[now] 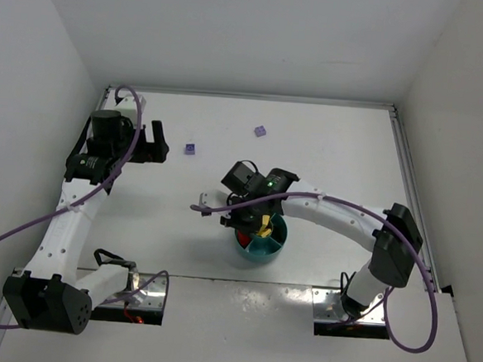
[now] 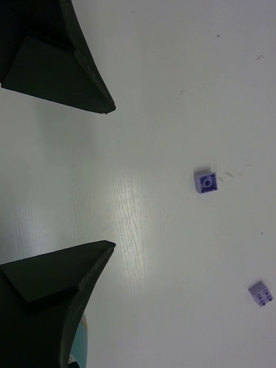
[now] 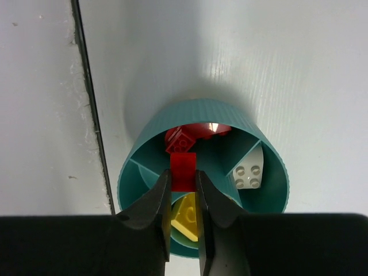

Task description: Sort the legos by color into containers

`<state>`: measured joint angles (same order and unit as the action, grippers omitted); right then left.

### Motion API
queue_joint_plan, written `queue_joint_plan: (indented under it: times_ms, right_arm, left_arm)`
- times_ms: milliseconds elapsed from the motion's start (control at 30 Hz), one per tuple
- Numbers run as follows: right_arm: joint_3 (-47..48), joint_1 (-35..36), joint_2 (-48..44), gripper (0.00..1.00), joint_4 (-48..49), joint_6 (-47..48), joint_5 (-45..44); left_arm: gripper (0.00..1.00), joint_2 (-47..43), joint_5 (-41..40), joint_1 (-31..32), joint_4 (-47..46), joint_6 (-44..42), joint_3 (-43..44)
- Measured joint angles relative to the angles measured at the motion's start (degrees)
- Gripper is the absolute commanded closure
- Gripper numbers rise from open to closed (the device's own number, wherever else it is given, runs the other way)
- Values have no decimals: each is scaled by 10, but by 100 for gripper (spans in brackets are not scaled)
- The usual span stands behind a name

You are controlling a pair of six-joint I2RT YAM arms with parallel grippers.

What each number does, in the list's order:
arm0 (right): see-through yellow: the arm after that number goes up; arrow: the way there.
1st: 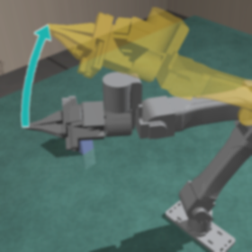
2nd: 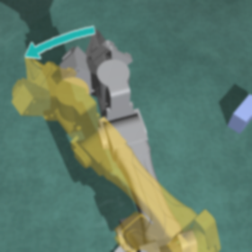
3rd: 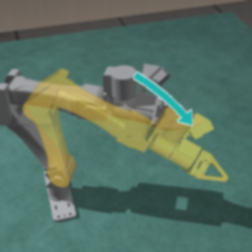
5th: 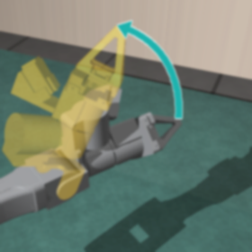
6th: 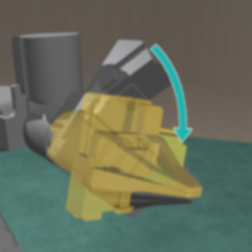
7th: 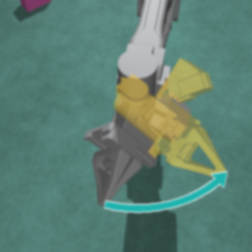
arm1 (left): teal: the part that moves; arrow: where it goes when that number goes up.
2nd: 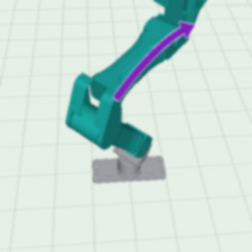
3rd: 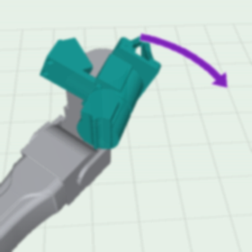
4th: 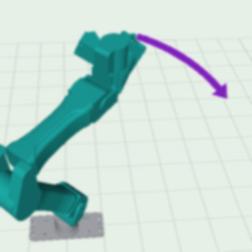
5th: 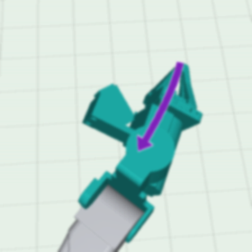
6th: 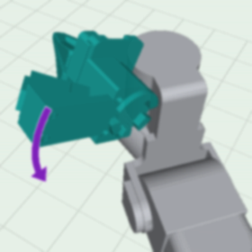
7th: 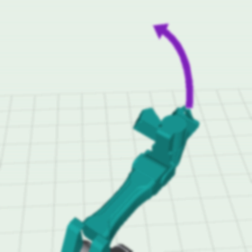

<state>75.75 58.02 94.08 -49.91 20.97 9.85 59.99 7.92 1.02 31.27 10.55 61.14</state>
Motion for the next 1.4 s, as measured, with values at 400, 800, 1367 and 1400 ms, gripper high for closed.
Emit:
queue_joint_plan:
  times_ms: [400,800,1367,1400]
  right_arm:
    - [13,-7,3,58,-4,-6,-2]
    - [99,-73,-24,50,23,-75,5]
    - [78,-294,-42,22,66,-176,-47]
    - [75,-299,-46,22,66,-177,-44]
  left_arm:
    - [1,32,31,0,2,-46,0]
    - [22,221,37,13,17,-116,47]
    - [19,532,-171,146,-23,22,240]
    - [19,549,-178,144,-22,27,252]
